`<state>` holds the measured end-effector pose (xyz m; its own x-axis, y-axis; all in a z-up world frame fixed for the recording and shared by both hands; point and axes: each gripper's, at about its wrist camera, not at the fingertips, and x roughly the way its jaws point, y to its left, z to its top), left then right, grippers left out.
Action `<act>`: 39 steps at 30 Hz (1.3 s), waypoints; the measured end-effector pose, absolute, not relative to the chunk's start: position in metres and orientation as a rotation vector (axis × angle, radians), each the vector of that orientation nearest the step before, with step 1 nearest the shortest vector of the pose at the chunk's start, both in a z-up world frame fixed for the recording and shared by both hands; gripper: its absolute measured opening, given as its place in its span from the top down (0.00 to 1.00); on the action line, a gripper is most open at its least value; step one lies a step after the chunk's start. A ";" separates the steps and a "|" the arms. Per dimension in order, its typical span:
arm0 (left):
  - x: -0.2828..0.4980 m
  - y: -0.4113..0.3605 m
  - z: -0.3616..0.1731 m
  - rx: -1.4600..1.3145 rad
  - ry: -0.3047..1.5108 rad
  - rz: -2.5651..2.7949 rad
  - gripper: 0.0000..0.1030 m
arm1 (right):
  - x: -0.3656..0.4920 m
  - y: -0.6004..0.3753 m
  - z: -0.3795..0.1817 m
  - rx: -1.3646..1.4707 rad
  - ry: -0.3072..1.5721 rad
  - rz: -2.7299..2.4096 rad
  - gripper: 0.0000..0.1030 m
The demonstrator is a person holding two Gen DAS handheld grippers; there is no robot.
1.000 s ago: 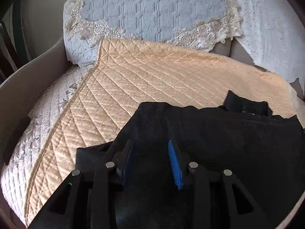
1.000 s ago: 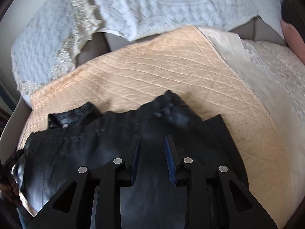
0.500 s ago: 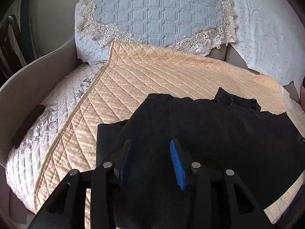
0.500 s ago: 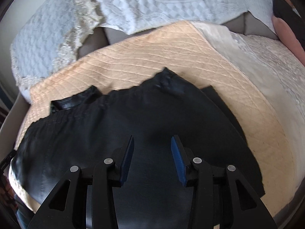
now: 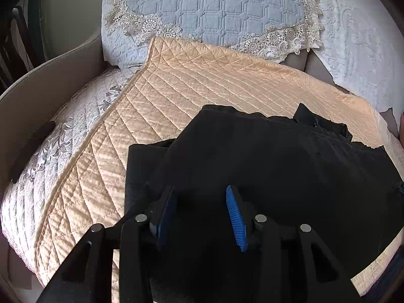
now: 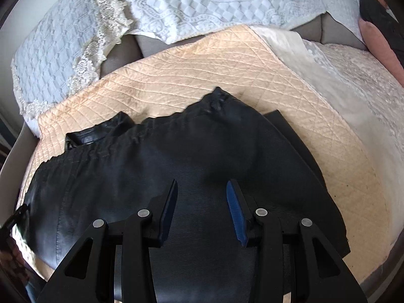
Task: Fold large clothes
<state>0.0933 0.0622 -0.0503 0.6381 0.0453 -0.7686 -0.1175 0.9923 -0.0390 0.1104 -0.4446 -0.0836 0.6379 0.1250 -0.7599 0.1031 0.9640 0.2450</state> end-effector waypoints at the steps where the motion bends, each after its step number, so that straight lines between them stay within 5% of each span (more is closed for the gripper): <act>1: 0.093 0.063 -0.050 -0.088 0.872 0.095 0.58 | 0.110 -0.439 -0.080 0.272 0.875 0.027 0.59; 7: 0.092 0.071 -0.044 -0.106 0.858 0.097 0.56 | 0.106 -0.397 -0.059 0.234 0.846 0.137 0.59; 12: 0.090 0.104 -0.041 -0.166 0.830 0.152 0.43 | 0.101 -0.332 -0.046 0.177 0.832 0.297 0.59; 29: 0.091 0.127 -0.074 -0.410 0.904 -0.026 0.34 | 0.150 -0.155 -0.088 0.011 0.925 0.574 0.59; 30: 0.092 0.126 -0.075 -0.407 0.906 -0.023 0.37 | 0.152 -0.156 -0.091 0.018 0.938 0.569 0.59; 32: 0.091 0.124 -0.074 -0.365 0.907 0.006 0.62 | 0.147 -0.158 -0.089 0.027 0.940 0.573 0.59; 35: 0.091 0.124 -0.073 -0.353 0.899 0.012 0.81 | 0.128 -0.165 -0.083 0.040 0.940 0.605 0.59; 39: 0.090 0.126 -0.065 -0.364 0.890 -0.010 0.90 | 0.107 -0.188 -0.075 0.062 0.930 0.590 0.59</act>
<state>0.0899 0.1257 -0.0654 0.6334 -0.1582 -0.7575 -0.1412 0.9388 -0.3141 0.1065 -0.1884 -0.0751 0.4528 0.5038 -0.7357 -0.4516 0.8410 0.2979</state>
